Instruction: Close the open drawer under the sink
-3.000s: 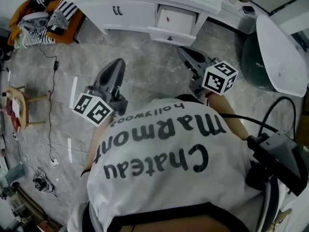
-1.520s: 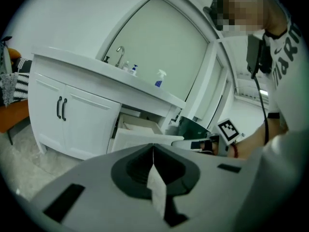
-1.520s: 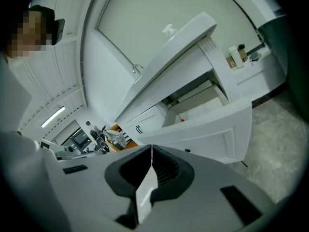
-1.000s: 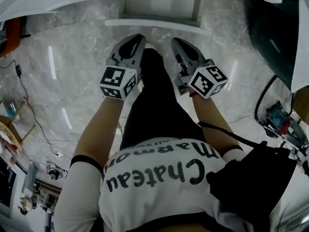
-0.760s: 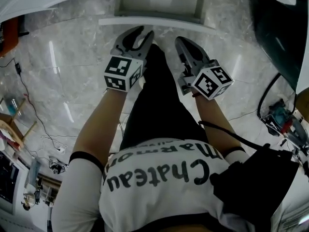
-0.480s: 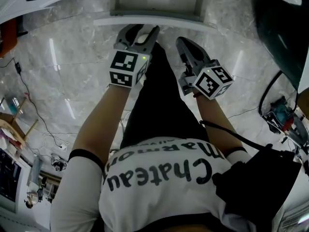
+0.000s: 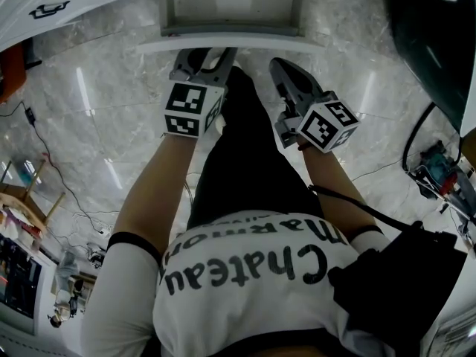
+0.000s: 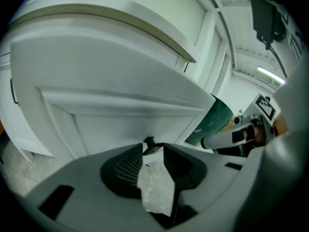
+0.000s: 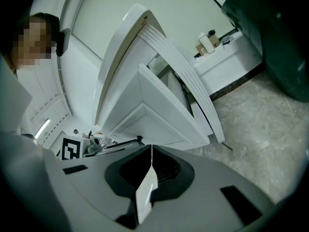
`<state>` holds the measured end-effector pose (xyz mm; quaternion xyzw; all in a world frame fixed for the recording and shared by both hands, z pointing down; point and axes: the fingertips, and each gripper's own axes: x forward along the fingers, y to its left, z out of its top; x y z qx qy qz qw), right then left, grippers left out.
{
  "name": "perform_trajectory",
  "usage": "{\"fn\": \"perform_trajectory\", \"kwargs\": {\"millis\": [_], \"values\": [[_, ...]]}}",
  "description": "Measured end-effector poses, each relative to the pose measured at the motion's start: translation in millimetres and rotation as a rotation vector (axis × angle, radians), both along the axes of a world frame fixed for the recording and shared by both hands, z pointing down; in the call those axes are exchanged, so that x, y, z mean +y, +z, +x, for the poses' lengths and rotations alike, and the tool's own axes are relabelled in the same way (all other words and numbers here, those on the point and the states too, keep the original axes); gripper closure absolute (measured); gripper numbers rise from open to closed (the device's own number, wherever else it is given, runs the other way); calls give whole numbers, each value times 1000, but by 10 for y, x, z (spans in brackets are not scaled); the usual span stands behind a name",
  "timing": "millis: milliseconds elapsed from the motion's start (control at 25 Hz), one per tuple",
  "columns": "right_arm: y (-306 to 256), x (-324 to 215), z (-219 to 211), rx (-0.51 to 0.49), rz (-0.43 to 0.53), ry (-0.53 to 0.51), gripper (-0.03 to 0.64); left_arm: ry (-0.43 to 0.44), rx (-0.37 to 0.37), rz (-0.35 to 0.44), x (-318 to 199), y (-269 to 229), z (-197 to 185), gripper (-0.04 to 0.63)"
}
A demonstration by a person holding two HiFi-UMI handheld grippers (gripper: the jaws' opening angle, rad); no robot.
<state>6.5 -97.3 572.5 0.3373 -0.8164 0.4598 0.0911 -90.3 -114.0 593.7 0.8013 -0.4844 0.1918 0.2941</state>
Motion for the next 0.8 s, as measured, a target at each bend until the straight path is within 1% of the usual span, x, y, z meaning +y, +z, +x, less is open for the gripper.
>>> {"fn": "perform_trajectory", "kwargs": {"millis": [160, 400, 520, 800], "values": [[-47, -82, 31, -3, 12, 5, 604, 14, 1, 4, -42, 0, 18, 460], [-46, -123, 7, -12, -1, 9, 604, 67, -3, -39, -119, 1, 50, 460], [-43, -127, 6, -18, -5, 7, 604, 83, -14, -36, -143, -12, 70, 460], [-35, -154, 4, -17, -10, 4, 604, 69, -14, -31, -239, -17, 49, 459]]}}
